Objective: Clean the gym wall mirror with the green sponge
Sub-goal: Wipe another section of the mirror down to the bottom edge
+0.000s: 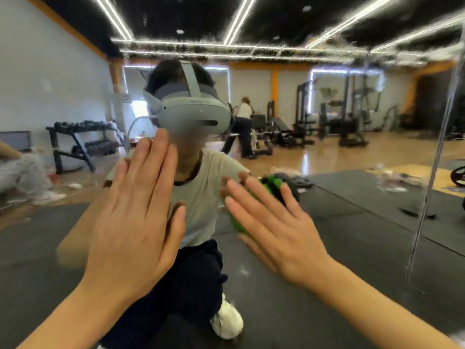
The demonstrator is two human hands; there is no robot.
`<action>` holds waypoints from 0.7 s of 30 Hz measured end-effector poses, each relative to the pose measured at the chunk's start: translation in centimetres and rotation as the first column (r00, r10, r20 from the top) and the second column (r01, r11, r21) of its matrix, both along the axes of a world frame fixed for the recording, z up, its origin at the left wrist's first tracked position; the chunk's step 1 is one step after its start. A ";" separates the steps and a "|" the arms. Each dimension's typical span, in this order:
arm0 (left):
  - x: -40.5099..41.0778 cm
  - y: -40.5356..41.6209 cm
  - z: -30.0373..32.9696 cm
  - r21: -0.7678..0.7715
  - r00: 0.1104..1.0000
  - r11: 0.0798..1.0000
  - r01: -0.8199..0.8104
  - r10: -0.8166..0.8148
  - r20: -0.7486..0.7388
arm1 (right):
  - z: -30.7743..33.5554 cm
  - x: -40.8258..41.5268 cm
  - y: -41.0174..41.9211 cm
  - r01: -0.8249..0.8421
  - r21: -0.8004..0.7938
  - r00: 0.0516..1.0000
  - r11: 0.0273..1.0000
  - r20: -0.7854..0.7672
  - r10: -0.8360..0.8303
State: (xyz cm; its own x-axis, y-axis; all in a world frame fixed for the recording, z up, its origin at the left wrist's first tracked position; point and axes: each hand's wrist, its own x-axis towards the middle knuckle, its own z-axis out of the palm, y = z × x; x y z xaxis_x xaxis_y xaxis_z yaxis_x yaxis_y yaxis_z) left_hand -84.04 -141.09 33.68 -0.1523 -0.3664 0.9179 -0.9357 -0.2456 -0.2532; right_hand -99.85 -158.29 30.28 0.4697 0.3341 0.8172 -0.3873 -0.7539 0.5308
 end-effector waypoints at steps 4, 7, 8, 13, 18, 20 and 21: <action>0.4 1.1 -0.1 0.035 0.999 0.998 0.045 -0.045 -0.015 | 11.7 1.7 -0.5 -0.286 0.282 0.828 0.916 0.553 0.089; 1.7 2.6 -0.8 -0.012 0.999 1.000 0.024 -0.024 -0.027 | 12.0 3.5 1.0 -0.290 0.290 0.780 0.912 0.623 0.050; 2.2 3.1 -1.1 -0.022 0.999 1.000 0.013 -0.014 -0.045 | 9.4 4.1 1.9 -0.230 0.275 0.841 0.934 0.540 0.048; 3.8 4.4 -1.9 -0.007 0.995 0.997 -0.080 0.079 -0.055 | -4.4 3.5 4.1 0.003 -0.029 1.000 1.000 0.008 -0.003; 3.8 4.4 -2.0 -0.022 0.999 1.000 -0.020 0.019 -0.044 | 9.4 3.9 2.4 -0.147 0.190 0.925 0.971 0.375 0.067; 3.9 4.3 -2.0 -0.028 0.999 1.000 -0.007 0.006 -0.044 | 14.5 4.3 2.3 -0.283 0.259 0.804 0.923 0.589 0.081; 4.0 4.2 -2.1 -0.032 0.999 0.999 -0.010 0.009 -0.040 | 15.1 4.8 2.7 -0.293 0.254 0.779 0.922 0.623 0.076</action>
